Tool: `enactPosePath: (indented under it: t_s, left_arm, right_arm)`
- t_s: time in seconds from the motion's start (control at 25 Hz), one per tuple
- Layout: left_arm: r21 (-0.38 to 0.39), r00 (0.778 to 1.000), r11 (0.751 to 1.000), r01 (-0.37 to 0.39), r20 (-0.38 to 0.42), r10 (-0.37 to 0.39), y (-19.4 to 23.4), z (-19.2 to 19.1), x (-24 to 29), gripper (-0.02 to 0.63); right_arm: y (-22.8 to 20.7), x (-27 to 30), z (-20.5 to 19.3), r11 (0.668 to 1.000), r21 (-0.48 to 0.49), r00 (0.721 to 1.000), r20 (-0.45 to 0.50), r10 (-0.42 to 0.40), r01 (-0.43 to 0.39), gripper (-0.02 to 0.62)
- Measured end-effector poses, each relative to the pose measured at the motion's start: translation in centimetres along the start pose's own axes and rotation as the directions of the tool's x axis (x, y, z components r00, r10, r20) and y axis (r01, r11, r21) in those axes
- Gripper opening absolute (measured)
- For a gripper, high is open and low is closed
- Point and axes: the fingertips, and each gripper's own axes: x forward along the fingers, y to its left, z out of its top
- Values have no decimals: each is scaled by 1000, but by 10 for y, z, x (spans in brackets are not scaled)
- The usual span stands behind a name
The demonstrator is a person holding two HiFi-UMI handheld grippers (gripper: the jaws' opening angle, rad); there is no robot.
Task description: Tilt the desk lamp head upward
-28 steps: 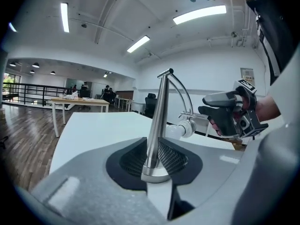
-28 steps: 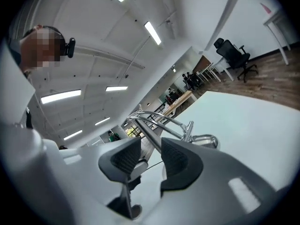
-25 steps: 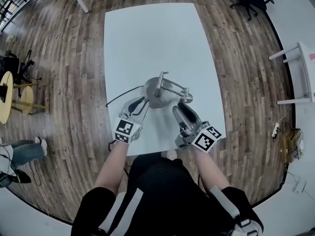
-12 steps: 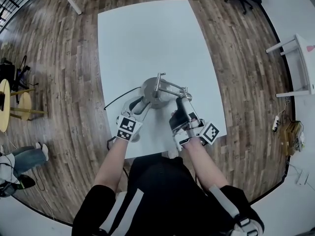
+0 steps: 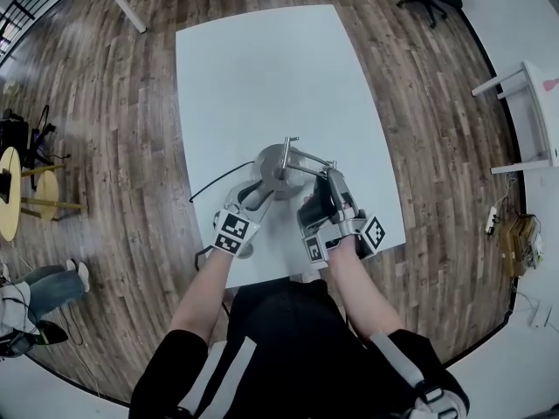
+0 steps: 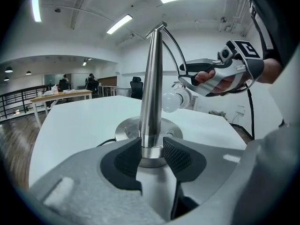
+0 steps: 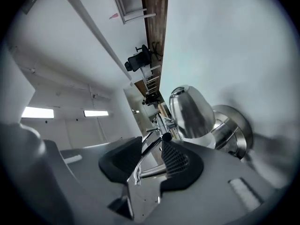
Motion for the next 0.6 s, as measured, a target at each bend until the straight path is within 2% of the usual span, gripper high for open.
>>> enactPosePath:
  t_s: [0.24,0.6]
  left_arm:
    - [39,1000,999,25,-10,-24,-4,1,2,144]
    - [66,996,997,49,-75,-44,-5,-2,4,137]
  right_arm:
    - [2,-1,2,1000,-26,1000,21,-15,15,123]
    - [15,-2,2,983,-175,999,27,-43,47,127]
